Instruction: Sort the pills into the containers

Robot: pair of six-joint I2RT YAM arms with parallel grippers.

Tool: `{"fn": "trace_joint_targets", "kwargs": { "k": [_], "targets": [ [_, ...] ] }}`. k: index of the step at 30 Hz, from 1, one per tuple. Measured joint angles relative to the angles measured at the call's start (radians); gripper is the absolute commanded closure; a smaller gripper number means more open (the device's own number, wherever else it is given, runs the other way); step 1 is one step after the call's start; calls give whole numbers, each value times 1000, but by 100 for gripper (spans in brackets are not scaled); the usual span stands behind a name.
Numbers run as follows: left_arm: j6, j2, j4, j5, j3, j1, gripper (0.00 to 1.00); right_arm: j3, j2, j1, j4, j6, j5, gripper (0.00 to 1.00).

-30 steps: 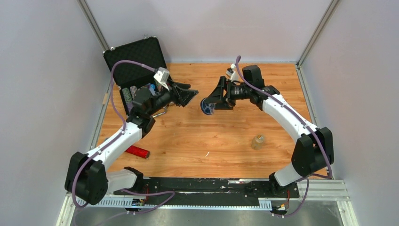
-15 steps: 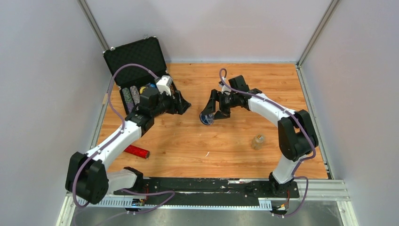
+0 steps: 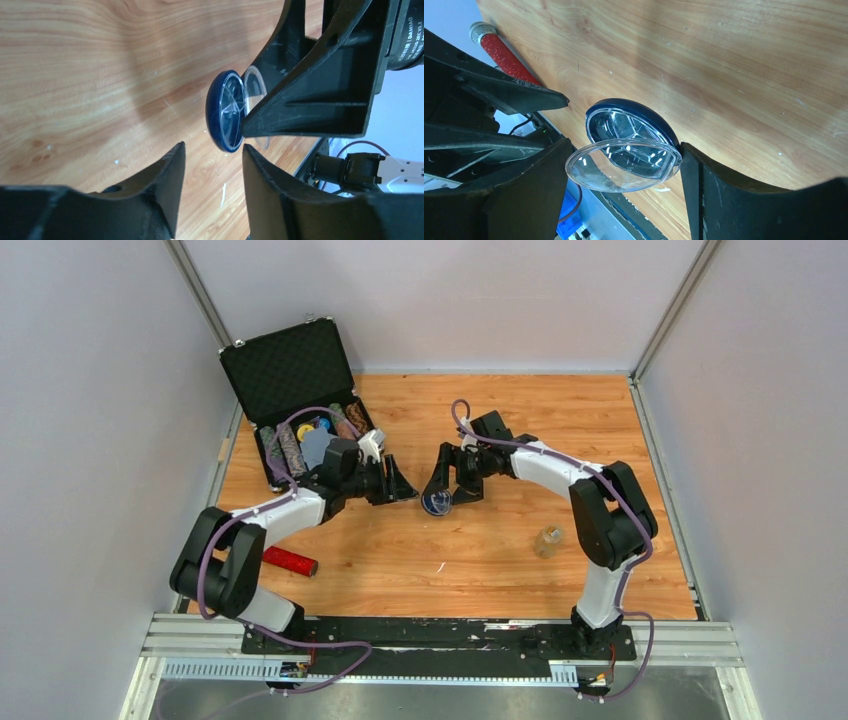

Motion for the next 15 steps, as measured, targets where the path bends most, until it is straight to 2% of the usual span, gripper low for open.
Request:
{"fn": "trace_joint_targets", "kwargs": {
  "k": [5,15],
  "targets": [
    [-46,85,100,28,-6,0,54,0,20,6,17,15,12,66],
    [-91,194,212,62,-13,4,53,-3,31,6,55,33,25,66]
  ]
}}
